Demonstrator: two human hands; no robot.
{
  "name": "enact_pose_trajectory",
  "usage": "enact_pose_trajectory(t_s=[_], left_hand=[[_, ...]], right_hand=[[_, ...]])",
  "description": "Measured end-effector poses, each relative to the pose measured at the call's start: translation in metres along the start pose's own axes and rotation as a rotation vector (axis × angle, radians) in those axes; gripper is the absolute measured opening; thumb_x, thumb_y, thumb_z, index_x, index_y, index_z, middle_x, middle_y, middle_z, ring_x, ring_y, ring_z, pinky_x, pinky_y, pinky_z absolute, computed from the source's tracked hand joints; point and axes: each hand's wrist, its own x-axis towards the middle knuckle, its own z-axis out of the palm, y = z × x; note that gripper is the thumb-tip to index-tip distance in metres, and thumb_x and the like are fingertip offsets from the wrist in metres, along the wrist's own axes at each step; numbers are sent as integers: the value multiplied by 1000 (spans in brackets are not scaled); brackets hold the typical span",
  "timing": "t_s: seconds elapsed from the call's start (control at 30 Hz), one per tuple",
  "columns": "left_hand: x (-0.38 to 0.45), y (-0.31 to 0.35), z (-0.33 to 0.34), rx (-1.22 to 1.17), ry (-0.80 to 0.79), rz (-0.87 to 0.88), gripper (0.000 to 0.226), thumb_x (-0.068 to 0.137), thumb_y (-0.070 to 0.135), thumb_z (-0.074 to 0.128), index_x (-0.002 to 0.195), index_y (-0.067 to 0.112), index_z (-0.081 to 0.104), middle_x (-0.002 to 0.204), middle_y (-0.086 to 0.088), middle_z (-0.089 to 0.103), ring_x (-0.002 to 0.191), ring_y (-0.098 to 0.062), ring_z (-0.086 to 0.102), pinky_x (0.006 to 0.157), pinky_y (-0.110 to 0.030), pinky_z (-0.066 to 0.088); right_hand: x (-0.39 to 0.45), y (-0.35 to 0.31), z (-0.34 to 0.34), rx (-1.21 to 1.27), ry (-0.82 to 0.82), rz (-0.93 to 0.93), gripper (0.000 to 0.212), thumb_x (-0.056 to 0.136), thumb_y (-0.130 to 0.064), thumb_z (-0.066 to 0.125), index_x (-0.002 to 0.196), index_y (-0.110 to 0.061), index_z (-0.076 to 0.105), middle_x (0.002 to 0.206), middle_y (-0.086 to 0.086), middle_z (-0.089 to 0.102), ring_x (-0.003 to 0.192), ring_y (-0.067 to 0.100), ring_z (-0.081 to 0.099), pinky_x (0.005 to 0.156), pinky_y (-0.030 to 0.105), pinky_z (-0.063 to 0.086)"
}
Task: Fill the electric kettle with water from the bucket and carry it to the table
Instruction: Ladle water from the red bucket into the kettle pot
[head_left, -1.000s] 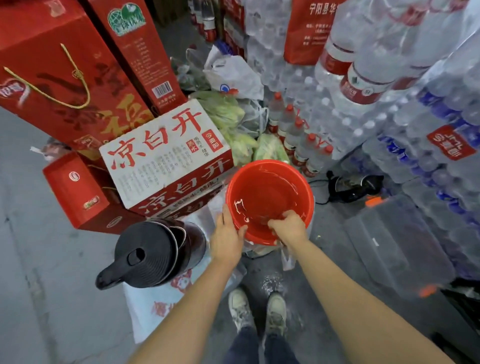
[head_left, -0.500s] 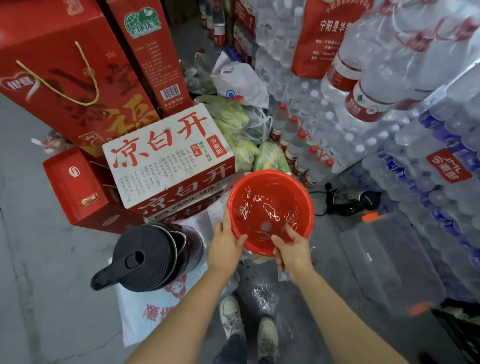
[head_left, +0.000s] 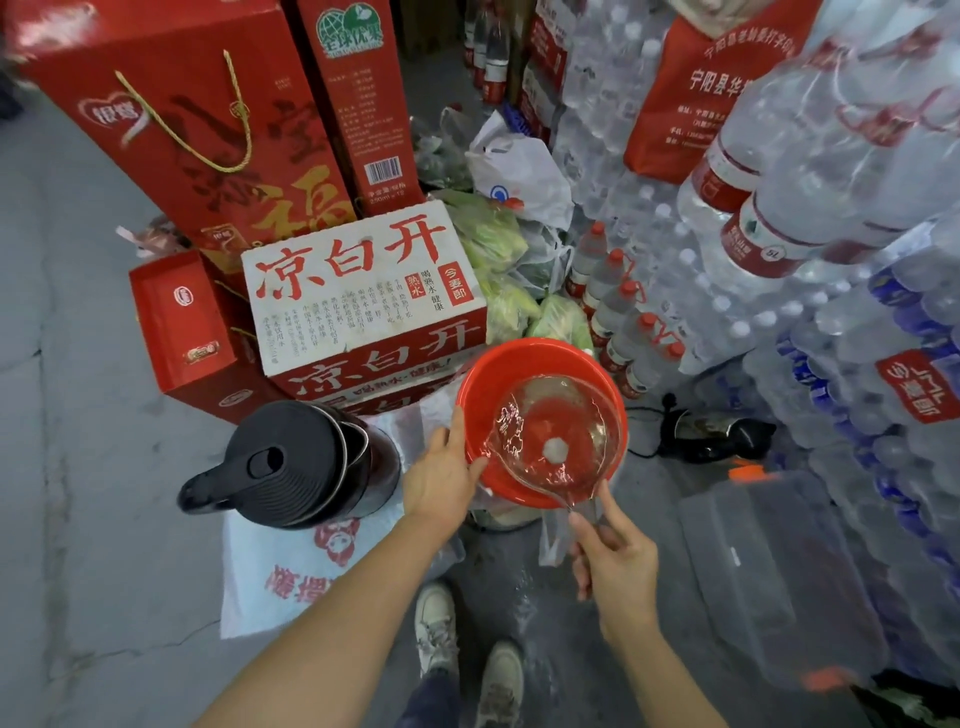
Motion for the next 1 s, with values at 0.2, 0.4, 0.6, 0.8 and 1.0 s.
enact_pose_trajectory(t_s=[0.2,0.4,0.6,0.8,1.0], left_hand=[[-11,3,-5,117,-29,61,74,99,48,41,155,19,3,138,-7,43,101,-30,61,62,-39,50],[-28,-8,-20,201,-57,158,70,95,36,54,152,13,20,144,-8,41,116,-33,53,82,-45,52],[-65,-52,-73,312,357,429,55,72,17,78,124,10,62,123,-8,64,110,-30,60,92,-40,48],[-68,-117,-143,680,28,499,76,77,50,69,142,19,46,154,-7,38,142,-30,30,118,-49,15],[-61,-123,-173,749,112,676,55,77,46,66,125,20,60,141,-4,54,134,-31,41,114,-48,24]], right_hand=[[-10,-9,-12,-32,-34,-59,62,90,-2,67,144,-26,47,48,5,53,35,12,36,29,22,36],[-19,-17,-20,-59,-64,-77,61,89,-4,69,141,-30,52,50,9,54,35,14,36,31,21,36],[-38,-33,-25,-50,-94,-103,59,88,-1,69,139,-25,56,56,17,53,32,12,35,31,18,34],[-59,-46,-18,-44,-108,-117,58,88,2,68,136,-28,56,49,12,52,29,13,34,30,18,34],[-81,-51,2,-47,-133,-141,58,88,1,68,133,-33,56,46,7,53,31,14,34,32,20,35]])
